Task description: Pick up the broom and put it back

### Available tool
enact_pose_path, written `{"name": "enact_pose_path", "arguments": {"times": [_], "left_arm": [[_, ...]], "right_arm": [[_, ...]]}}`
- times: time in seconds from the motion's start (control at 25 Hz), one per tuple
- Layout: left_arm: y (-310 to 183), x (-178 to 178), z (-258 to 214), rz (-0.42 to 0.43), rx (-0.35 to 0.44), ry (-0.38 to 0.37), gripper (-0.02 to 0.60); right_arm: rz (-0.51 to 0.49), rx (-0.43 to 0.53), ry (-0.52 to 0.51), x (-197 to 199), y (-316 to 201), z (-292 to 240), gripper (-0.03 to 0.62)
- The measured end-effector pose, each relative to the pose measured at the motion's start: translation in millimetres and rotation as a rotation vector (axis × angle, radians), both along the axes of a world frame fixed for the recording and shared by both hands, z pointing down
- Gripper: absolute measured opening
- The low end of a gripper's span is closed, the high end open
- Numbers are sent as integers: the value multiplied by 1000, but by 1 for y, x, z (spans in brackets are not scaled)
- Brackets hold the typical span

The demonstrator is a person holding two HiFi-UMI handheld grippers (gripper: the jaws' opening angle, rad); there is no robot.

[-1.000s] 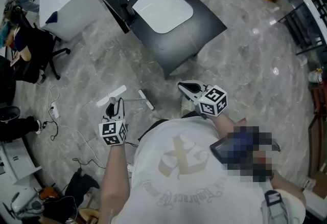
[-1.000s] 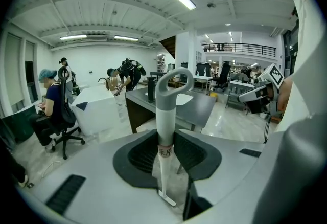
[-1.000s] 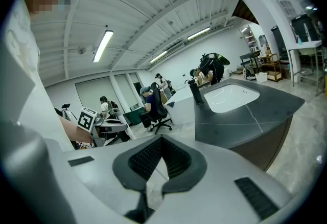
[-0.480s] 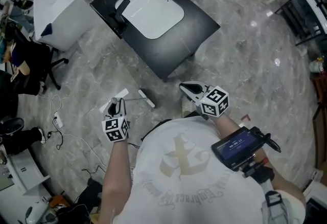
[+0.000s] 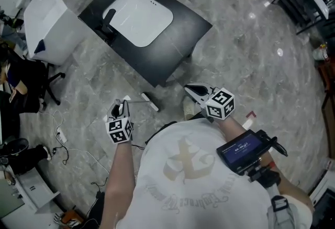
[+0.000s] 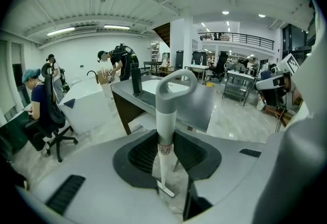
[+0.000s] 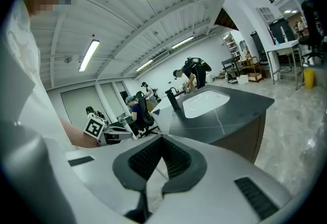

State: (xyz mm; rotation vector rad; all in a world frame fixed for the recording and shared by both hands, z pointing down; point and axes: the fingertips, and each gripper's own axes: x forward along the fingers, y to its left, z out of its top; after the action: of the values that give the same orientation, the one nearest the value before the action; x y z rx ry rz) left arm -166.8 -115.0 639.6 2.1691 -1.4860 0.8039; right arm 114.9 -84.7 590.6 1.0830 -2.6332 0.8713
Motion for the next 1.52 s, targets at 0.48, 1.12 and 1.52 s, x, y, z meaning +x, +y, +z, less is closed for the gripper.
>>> {"name": "enact_pose_path", "arguments": {"times": [0.48,1.12,1.52], "left_arm": [[-28,61,5,87,-6,-21,106],[-54,109,13,144,-21,-37,107],[-54,120,9,192,-36,-25,107]], "right_arm": [[58,-11,-24,44,-11,7,17],[77,-21,-59,73,-29,13,17],[49,-35,-70,64,-33,10,17]]}}
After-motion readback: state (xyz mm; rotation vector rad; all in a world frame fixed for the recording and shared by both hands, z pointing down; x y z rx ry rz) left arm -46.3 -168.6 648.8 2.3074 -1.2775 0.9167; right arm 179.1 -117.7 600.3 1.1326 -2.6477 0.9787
